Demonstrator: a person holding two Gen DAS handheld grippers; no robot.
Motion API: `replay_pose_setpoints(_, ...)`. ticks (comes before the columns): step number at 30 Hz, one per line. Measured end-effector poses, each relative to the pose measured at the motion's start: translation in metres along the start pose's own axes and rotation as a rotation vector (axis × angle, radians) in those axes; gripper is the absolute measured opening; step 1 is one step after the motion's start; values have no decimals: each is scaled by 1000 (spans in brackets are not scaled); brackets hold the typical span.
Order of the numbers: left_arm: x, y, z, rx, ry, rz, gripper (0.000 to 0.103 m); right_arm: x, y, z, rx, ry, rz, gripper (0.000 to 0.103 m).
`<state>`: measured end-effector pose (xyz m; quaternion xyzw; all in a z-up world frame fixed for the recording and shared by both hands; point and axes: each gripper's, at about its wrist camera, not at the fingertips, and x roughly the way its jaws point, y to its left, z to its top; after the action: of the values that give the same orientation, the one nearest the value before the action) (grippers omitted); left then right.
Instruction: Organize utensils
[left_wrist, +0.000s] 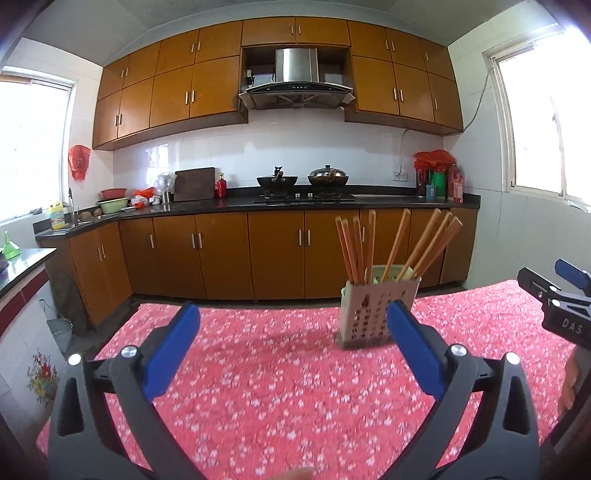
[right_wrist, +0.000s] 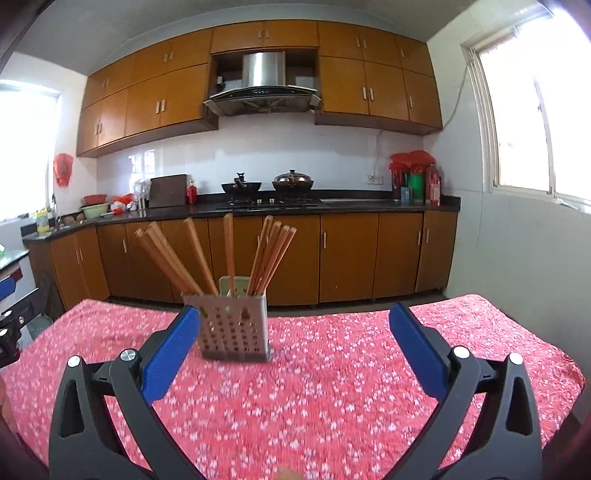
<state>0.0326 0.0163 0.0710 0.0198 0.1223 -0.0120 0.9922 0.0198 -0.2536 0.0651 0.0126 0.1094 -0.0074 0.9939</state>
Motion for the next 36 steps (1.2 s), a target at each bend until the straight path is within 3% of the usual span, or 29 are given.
replay_pose_setpoints(15,-12,-17,-53,38,56,-9,99,-17,18,-60,5,94,10,101)
replay_pose_setpoints(36,-4,-21,-69,14,96,-15,99,-15,16,-75,27,157,16,101)
